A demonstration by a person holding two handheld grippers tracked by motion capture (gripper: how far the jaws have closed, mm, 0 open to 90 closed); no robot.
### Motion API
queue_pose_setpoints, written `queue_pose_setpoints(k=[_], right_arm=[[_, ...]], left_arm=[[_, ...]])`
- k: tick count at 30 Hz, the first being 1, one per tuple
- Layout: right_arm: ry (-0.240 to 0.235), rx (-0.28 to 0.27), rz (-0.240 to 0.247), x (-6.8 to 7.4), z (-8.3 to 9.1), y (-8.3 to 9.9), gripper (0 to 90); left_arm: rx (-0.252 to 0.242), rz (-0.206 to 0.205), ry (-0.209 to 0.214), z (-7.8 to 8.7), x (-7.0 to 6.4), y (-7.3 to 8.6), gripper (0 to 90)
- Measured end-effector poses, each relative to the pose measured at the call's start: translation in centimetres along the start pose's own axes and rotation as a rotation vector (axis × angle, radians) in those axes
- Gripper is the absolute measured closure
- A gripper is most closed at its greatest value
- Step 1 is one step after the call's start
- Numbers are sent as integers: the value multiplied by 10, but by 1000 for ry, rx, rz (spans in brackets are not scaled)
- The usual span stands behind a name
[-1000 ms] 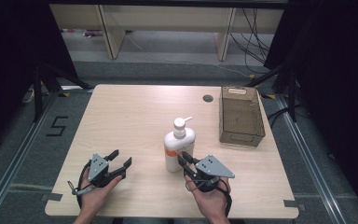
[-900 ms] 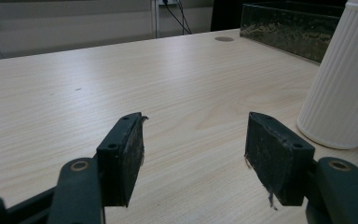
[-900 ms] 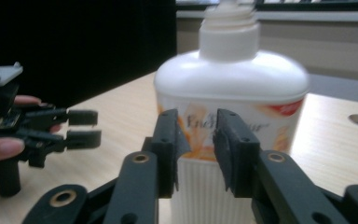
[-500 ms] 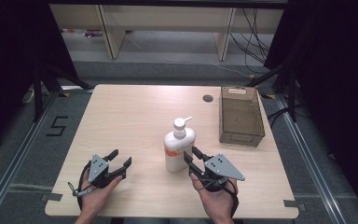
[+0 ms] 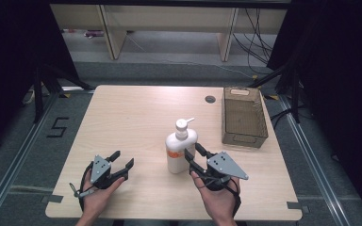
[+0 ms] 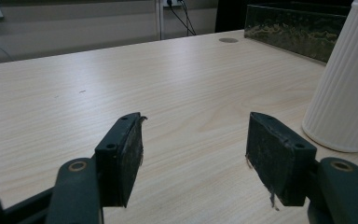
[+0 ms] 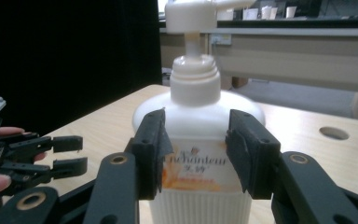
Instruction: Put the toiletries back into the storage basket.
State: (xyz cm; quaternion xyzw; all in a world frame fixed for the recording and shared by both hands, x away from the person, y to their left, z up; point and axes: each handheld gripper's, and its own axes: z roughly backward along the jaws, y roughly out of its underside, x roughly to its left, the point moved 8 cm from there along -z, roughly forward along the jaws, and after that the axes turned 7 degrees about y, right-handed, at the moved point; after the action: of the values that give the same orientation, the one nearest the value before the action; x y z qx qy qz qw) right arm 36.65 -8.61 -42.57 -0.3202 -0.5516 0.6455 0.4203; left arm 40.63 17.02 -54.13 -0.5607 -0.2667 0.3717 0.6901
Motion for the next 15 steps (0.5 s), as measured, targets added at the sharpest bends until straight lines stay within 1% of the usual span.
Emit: queue_pose_setpoints(k=[2, 3, 4, 5, 6, 7, 8, 9, 10, 11, 12, 14, 15], right_arm=[[7, -10, 1, 0, -1, -3, 568], [17, -17, 19, -2, -2, -5, 567], [13, -14, 2, 0, -4, -8, 561], [18, -30, 5, 2, -9, -14, 556], [18, -30, 5, 2, -9, -14, 556], [35, -31, 34, 1, -12, -20, 549], [31, -27, 14, 4, -15, -23, 546], [29, -34, 14, 5, -16, -26, 544], [29, -34, 14, 5, -16, -26, 544], [38, -33, 22, 6, -21, -32, 533], [35, -23, 29, 7, -22, -33, 526], [36, -16, 27, 7, -24, -34, 521], [42, -10, 26, 7, -29, -36, 520]], left_arm=[[0, -2, 2, 0, 0, 0, 358], [0, -2, 3, 0, 0, 0, 358], [-1, -2, 3, 0, 0, 0, 357], [2, -1, 4, 0, 0, 0, 357], [2, -1, 4, 0, 0, 0, 357], [-1, -4, 7, 0, 0, 0, 357], [-3, -3, 8, 0, 0, 0, 356], [-5, -5, 11, 0, -1, 0, 356], [-5, -5, 11, 0, -1, 0, 356], [-5, -2, 9, 0, 0, 0, 356], [-5, 0, 9, 0, 0, 0, 355], [-4, 1, 8, 0, 0, 0, 355], [-3, 0, 7, 0, 0, 0, 355]])
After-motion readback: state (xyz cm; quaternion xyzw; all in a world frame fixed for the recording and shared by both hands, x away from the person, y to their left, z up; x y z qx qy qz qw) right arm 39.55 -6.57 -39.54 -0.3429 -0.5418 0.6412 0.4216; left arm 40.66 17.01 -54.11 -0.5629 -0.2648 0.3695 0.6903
